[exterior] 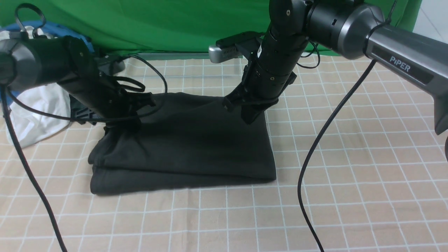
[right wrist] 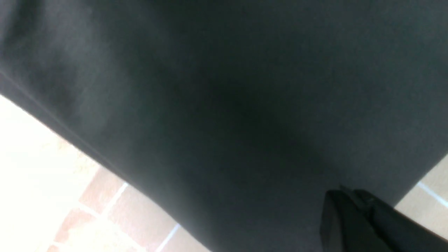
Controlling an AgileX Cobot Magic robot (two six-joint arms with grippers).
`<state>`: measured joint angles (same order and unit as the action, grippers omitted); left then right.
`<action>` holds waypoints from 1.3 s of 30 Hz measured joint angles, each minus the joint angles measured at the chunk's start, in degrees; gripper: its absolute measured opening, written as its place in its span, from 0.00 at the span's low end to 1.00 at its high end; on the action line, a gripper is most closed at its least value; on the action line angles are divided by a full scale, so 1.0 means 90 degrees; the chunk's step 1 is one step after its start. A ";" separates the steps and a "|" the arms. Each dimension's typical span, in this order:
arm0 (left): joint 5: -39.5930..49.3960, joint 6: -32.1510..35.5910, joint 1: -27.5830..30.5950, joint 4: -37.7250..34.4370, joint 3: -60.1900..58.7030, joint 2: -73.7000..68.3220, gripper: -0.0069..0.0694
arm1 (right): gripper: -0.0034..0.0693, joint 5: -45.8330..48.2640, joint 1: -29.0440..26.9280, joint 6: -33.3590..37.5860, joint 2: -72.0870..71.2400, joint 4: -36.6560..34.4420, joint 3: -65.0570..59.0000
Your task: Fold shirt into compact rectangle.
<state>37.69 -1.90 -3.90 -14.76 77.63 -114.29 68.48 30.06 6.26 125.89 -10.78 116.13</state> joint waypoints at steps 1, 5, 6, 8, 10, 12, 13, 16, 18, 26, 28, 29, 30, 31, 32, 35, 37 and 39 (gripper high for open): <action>-0.0008 -0.0104 0.0031 0.0063 0.0013 0.0006 0.12 | 0.10 0.0019 0.0000 0.0000 0.0000 0.0000 0.0000; 0.0166 -0.0099 0.0047 0.0126 0.0018 0.0082 0.12 | 0.10 0.0054 0.0000 0.0000 0.0000 0.0000 0.0000; 0.0235 -0.0086 0.0047 0.0163 0.0018 0.0140 0.12 | 0.10 0.0070 0.0000 0.0000 0.0000 0.0000 0.0000; 0.0350 -0.0080 0.0047 0.0222 0.0018 0.0287 0.12 | 0.10 0.0099 0.0000 -0.0006 0.0000 0.0000 0.0000; 0.0443 -0.0073 0.0047 0.0222 -0.0055 0.0548 0.12 | 0.10 0.0104 0.0000 -0.0006 0.0000 0.0000 0.0000; 0.0474 -0.0048 0.0031 0.0222 -0.0228 0.0831 0.12 | 0.10 0.0112 0.0000 -0.0006 0.0000 0.0000 -0.0059; 0.0472 -0.0016 -0.0015 0.0222 -0.0456 0.1103 0.12 | 0.10 0.0112 0.0000 -0.0006 -0.0006 -0.0008 -0.0197; 0.0264 0.0044 -0.0103 0.0222 -0.1056 0.1576 0.12 | 0.10 0.0118 0.0000 -0.0006 -0.0006 -0.0008 -0.0508; -0.0050 0.0056 -0.0128 0.0207 -0.1599 0.1797 0.12 | 0.10 0.0110 0.0012 -0.0006 -0.0006 -0.0009 -0.0821; -0.0400 -0.0252 0.0100 0.0275 -0.2469 0.1658 0.12 | 0.10 -0.0258 0.0065 0.0014 0.0008 -0.0021 -0.1557; -0.0400 -0.0246 0.0139 0.0231 -0.2504 0.1726 0.12 | 0.10 -0.0295 0.0065 0.0183 0.0017 -0.0021 -0.1759; -0.0356 -0.0228 0.0146 0.0217 -0.2509 0.1776 0.12 | 0.10 -0.0279 0.0065 0.0217 0.0017 -0.0021 -0.1795; -0.0275 -0.0161 0.0159 0.0175 -0.2517 0.1965 0.12 | 0.10 -0.0251 0.0050 0.0265 0.0000 -0.0021 -0.1832; -0.0260 -0.0145 0.0159 0.0167 -0.2517 0.2002 0.12 | 0.10 -0.0250 0.0050 0.0276 0.0000 -0.0021 -0.1833; -0.0181 -0.0052 0.0171 0.0083 -0.2523 0.2270 0.12 | 0.10 -0.0213 0.0038 0.0304 -0.0095 -0.0006 -0.1855; 0.0017 0.0114 0.0179 -0.0017 -0.2511 0.3238 0.12 | 0.10 -0.0213 -0.0020 0.0329 -0.0697 0.0006 -0.1885; 0.0239 0.0211 0.0179 -0.0038 -0.2511 0.3970 0.12 | 0.10 -0.0266 -0.0091 0.0329 -0.1396 0.0022 -0.1893; 0.0514 0.0290 0.0179 -0.0038 -0.2511 0.4834 0.12 | 0.10 -0.0361 -0.0169 0.0329 -0.2135 0.0030 -0.1893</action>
<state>42.32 0.71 -2.30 -15.10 55.03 -70.78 65.23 28.54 9.22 106.67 -10.51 99.10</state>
